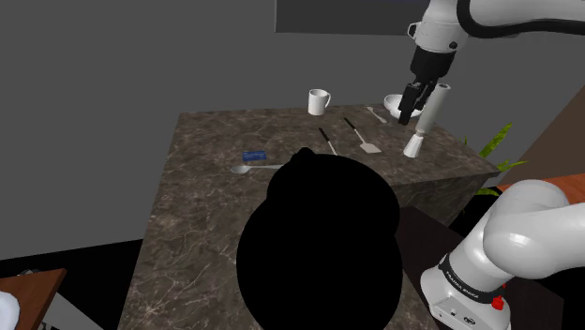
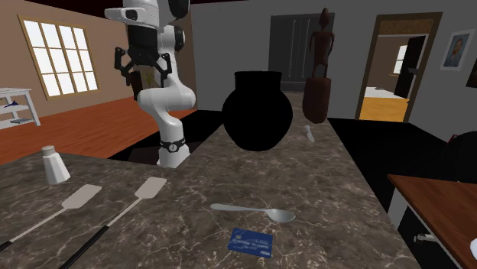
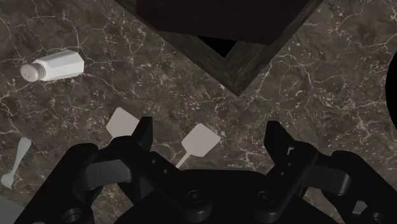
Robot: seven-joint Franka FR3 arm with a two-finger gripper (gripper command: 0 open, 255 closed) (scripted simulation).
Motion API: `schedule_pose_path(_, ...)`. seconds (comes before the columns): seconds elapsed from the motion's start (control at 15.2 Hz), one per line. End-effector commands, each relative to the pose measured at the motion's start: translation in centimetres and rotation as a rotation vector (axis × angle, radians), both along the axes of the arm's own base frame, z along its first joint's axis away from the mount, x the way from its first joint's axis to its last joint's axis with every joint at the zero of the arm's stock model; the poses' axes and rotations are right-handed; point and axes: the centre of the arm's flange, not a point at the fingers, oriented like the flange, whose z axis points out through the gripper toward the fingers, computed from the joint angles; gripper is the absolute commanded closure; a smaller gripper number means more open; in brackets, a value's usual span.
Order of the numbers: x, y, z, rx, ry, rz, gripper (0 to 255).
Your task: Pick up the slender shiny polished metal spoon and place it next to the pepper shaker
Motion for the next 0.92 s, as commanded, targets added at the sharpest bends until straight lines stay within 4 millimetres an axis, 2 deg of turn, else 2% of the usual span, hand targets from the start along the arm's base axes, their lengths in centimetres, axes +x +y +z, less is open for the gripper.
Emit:
schedule_pose_path(0.0,0.0,0.0,0.0,0.0,0.0,0.0,0)
schedule_pose_path(0.4,7.2,2.6,-3.1,-0.02,0.033,0.129,0)
schedule_pose_path(0.86,15.0,6.8,-7.0,-0.043,0.071,0.28,0)
